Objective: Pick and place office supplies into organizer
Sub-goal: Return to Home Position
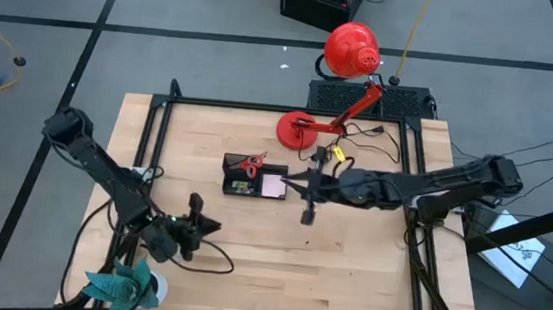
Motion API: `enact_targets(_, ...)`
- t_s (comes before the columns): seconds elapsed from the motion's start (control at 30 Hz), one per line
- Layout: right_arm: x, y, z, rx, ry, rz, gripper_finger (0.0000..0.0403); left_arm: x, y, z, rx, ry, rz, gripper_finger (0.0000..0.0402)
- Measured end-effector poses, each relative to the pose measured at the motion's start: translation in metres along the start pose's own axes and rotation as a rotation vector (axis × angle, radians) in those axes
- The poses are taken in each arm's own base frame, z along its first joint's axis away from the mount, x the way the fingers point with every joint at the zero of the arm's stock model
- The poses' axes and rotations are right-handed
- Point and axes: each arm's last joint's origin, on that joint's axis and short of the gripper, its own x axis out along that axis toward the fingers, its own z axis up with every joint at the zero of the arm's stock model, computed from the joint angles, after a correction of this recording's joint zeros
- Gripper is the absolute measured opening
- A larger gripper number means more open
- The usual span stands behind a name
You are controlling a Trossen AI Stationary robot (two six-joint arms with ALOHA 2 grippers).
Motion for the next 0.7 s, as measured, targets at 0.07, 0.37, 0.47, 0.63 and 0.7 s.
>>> enact_targets(0.07,-0.008,0.0,0.001,-0.008,-0.027,0.045,0.0012,-0.006,0.012,0.008,0.006,-0.035,0.052,0.0049)
enact_targets(0.37,-0.045,-0.007,-0.032,0.003,-0.134,0.049,0.0001,-0.075,0.08,0.011,-0.147,-0.286,0.116,0.0049)
enact_targets(0.47,-0.059,-0.009,-0.053,0.051,-0.176,0.041,0.0002,-0.099,0.103,-0.001,-0.311,-0.377,0.117,0.0049)
enact_targets(0.63,-0.079,-0.011,-0.084,0.148,-0.265,0.029,0.0001,-0.116,0.116,-0.027,-0.506,-0.498,0.039,0.0049)
enact_targets(0.7,-0.084,-0.01,-0.097,0.171,-0.268,0.031,0.0001,-0.115,0.113,-0.037,-0.55,-0.508,-0.002,0.0046)
